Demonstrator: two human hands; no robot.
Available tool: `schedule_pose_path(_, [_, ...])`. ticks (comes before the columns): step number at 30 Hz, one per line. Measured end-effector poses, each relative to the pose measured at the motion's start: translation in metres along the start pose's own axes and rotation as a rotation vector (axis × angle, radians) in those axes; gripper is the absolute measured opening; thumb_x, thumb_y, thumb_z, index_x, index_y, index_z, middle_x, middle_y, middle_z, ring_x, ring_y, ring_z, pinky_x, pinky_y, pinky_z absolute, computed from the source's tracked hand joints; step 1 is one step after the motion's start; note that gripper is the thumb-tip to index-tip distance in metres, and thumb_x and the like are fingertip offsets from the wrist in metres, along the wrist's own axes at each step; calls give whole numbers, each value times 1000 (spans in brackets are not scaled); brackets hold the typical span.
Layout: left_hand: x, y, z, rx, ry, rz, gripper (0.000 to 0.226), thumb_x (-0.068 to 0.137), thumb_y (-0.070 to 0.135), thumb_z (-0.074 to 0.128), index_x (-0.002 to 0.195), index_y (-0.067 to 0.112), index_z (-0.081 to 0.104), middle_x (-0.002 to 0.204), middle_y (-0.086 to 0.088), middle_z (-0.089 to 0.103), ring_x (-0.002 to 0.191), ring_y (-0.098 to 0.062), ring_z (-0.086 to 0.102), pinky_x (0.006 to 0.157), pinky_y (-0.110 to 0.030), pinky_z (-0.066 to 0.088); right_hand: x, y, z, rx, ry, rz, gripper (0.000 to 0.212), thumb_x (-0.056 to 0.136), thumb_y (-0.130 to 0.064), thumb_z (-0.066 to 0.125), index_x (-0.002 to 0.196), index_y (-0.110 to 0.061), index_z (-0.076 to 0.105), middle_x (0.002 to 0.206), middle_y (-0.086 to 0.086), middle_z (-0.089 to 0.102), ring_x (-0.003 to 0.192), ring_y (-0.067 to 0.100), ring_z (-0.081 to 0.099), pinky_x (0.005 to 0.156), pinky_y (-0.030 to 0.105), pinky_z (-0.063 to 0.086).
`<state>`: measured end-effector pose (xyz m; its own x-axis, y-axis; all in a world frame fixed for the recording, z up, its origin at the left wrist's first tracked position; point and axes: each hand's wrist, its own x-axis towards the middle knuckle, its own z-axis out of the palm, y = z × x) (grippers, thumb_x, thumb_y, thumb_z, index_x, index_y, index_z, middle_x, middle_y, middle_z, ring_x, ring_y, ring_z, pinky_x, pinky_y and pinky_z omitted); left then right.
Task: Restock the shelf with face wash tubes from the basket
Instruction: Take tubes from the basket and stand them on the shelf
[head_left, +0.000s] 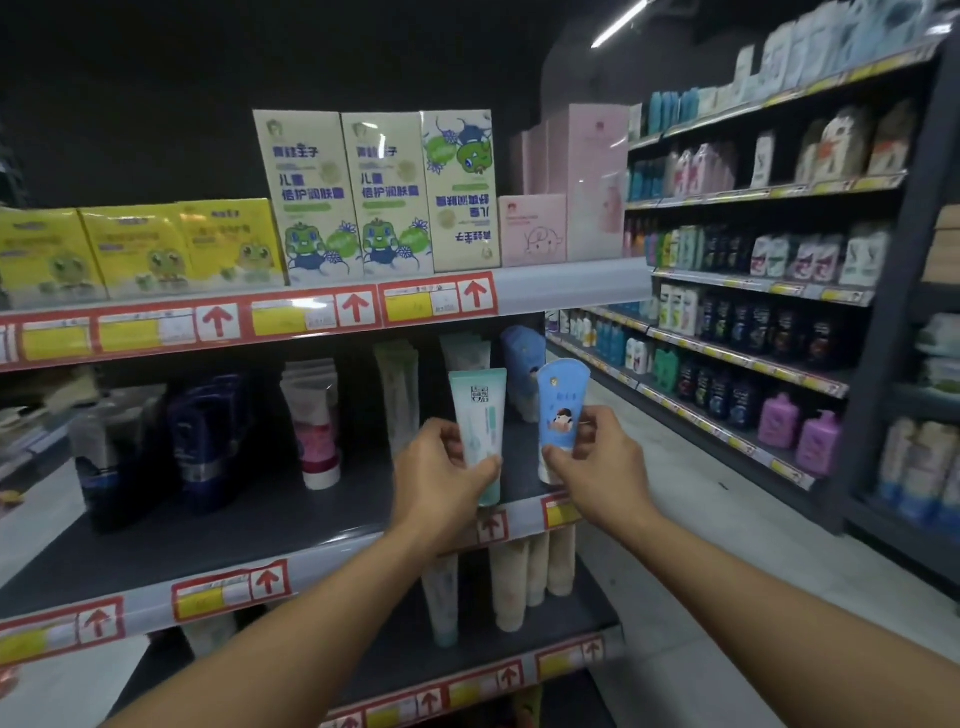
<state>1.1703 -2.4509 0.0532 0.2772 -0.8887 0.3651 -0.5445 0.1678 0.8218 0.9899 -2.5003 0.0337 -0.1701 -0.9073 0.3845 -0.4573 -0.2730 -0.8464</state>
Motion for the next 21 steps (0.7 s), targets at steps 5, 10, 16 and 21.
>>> schedule_pose_path(5, [20,-12,20,18,5,-29,38,87,27,82,117,25,57,113,8,67,93,-3,63,65,-13,50,22,13,13,-48,-10,21,46,85,-25,80,123,-22,54,112,-5,71,89,8,68,61,16,49])
schedule_pose_path(10, [31,-27,33,45,39,-21,40,88,28,80,120,23,57,127,2,67,114,-15,67,77,-20,53,22,27,25,-89,-6,-26,48,85,-28,79,125,-24,52,112,-7,70,90,6,68,69,23,57])
schedule_pose_path(16, [35,-36,43,195,86,-3,57,73,48,87,115,29,54,115,6,66,103,-14,68,80,-37,62,22,35,31,-291,11,-60,40,78,-38,75,111,-30,55,100,-6,69,84,14,64,69,34,55])
schedule_pose_path(21, [59,-34,50,241,70,-117,56,76,36,89,122,24,59,122,1,71,111,-20,69,90,-42,61,44,32,28,-466,-63,-17,41,81,-40,77,109,-19,57,103,5,68,91,27,64,64,30,39])
